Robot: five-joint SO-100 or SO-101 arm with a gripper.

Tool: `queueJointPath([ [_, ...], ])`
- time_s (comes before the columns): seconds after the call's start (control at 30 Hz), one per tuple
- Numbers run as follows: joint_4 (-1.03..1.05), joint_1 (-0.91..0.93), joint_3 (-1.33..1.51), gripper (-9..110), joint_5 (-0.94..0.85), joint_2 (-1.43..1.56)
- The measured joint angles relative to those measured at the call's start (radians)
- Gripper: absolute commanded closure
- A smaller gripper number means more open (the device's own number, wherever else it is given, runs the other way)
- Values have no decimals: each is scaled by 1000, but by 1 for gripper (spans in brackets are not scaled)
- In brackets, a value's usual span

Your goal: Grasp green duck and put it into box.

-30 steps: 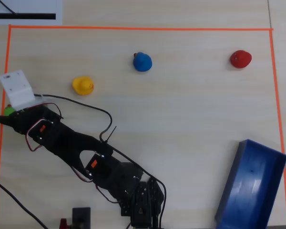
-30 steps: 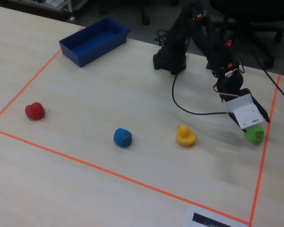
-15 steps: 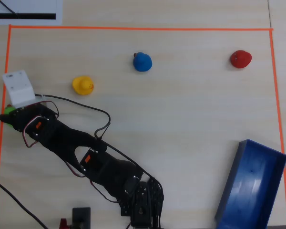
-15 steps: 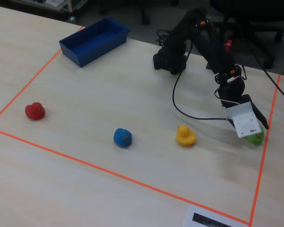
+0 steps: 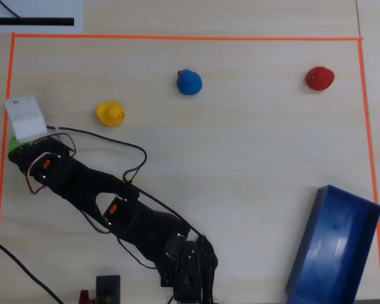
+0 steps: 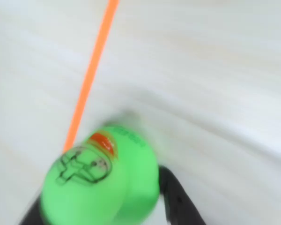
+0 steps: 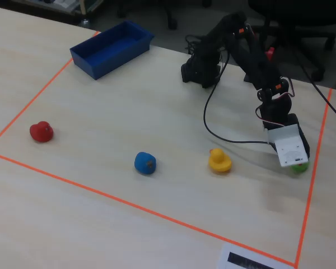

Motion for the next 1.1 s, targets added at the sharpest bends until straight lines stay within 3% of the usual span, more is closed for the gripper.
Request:
queueJointPath([
  [0.27,46,-2,-21,101,-23,3],
  [0.63,83,41,-25,101,-26,20],
  [0.9,153,204,48,101,17,253],
  [1.1,379,348,-57,101,80,454],
])
